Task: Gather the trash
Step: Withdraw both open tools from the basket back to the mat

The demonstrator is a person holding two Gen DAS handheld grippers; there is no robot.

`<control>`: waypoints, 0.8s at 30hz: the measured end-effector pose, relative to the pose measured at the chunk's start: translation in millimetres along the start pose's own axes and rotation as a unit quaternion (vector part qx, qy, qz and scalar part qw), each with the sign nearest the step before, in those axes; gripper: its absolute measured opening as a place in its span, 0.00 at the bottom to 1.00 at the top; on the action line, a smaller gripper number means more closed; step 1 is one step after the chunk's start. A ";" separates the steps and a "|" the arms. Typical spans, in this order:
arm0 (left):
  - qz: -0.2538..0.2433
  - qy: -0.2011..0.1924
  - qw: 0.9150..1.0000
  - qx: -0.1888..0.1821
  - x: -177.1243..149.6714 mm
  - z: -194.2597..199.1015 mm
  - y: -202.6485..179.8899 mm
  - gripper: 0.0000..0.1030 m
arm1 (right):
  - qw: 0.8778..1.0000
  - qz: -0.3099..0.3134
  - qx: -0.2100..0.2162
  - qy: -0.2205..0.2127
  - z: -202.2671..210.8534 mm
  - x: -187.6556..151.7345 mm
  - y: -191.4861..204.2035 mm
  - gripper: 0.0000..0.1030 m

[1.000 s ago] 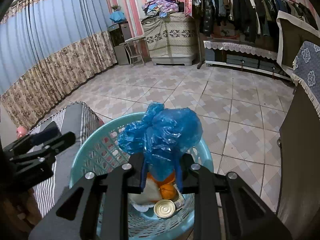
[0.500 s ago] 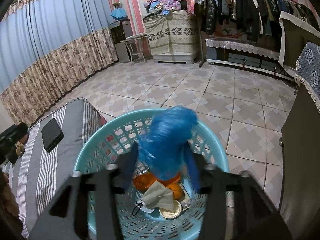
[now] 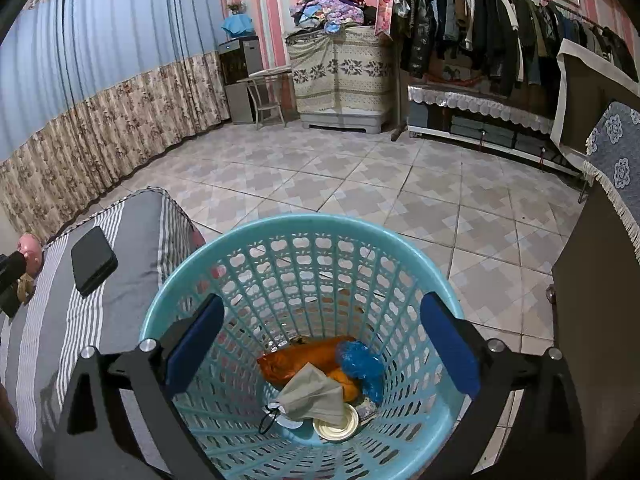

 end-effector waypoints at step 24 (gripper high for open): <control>0.133 0.018 0.973 0.189 -43.6 31.7 274.9 0.95 | 0.990 0.111 0.081 0.004 22.6 -31.6 161.1 0.95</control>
Point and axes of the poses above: each gripper's, at about its wrist camera, not at the fingertips, and z roughly against the way its jaws point, y to its left, x to its top, the point moved 3 cm from there along -z, roughly the way its jaws point
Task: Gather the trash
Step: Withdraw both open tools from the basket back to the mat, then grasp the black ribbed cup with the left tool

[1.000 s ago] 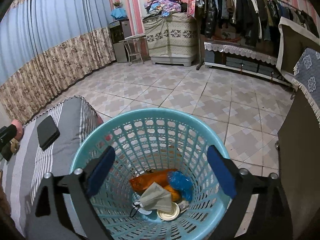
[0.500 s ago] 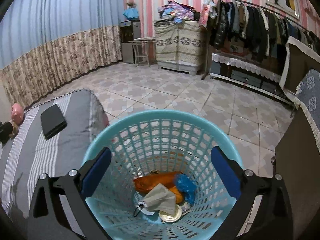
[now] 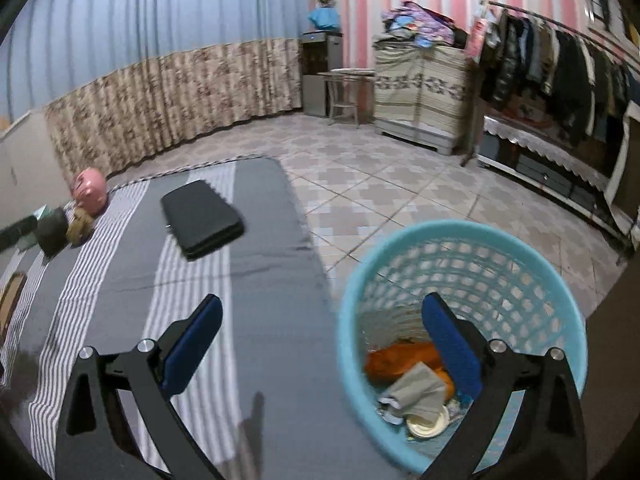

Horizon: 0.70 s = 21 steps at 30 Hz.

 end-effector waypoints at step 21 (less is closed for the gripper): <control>0.088 0.125 0.986 0.070 15.6 -124.5 36.3 0.83 | 0.998 0.038 0.027 0.041 -44.6 12.0 84.9 0.95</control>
Point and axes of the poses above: each gripper's, at about its wrist camera, not at the fingertips, and z roughly against the way its jaws point, y to its left, x to its top, the point moved 3 cm from there along -z, roughly the way its jaws point
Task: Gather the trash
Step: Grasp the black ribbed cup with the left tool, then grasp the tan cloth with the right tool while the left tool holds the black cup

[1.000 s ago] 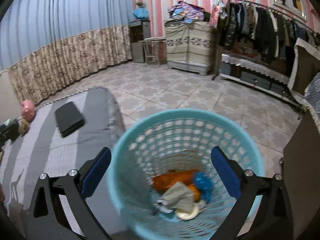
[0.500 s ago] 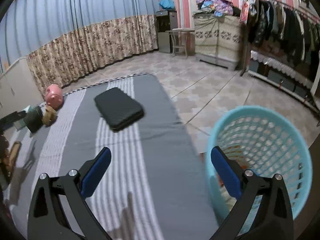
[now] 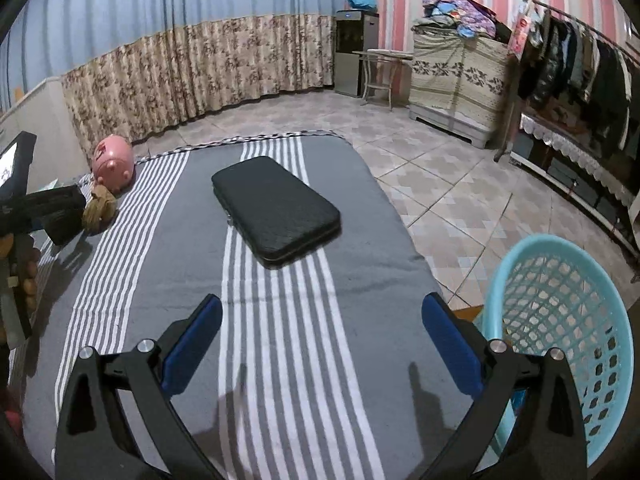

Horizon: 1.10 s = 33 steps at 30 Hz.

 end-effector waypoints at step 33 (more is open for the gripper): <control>0.031 -0.049 0.998 0.022 30.5 35.5 144.6 0.75 | 0.989 0.059 0.121 0.059 -106.5 61.9 246.6 0.74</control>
Point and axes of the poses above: each gripper's, at about its wrist camera, not at the fingertips, and z roughly against the way its jaws point, y to its left, x to its top, the point moved 3 cm from there along -z, roughly the way its jaws point
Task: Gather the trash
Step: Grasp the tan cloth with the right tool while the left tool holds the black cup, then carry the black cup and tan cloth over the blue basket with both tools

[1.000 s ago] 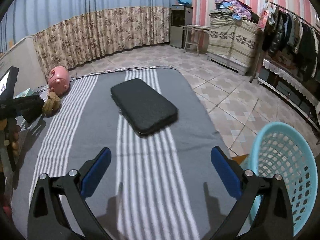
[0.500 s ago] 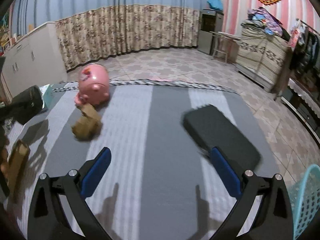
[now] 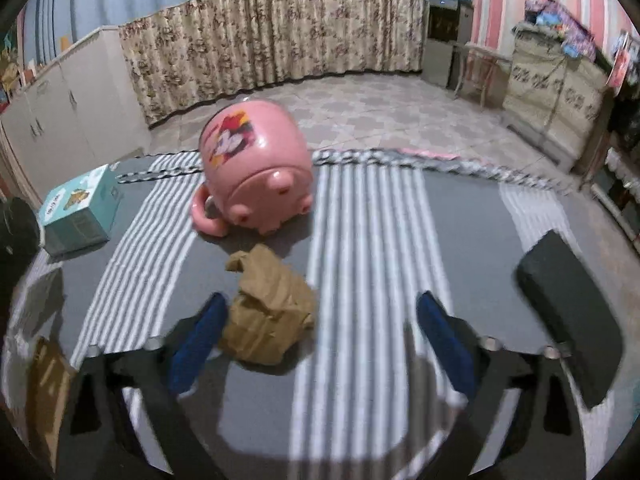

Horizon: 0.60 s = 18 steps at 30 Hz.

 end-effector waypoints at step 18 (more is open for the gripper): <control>-0.023 0.001 0.999 -0.048 -7.0 2.1 -38.5 0.75 | 0.993 -0.021 -0.062 -0.100 132.2 -27.5 -124.4 0.41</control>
Point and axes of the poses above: each gripper's, at about its wrist camera, not at the fingertips, and z roughly against the way its jaws point, y to its left, x to its top, the point moved 3 cm from there along -z, roughly the way its jaws point
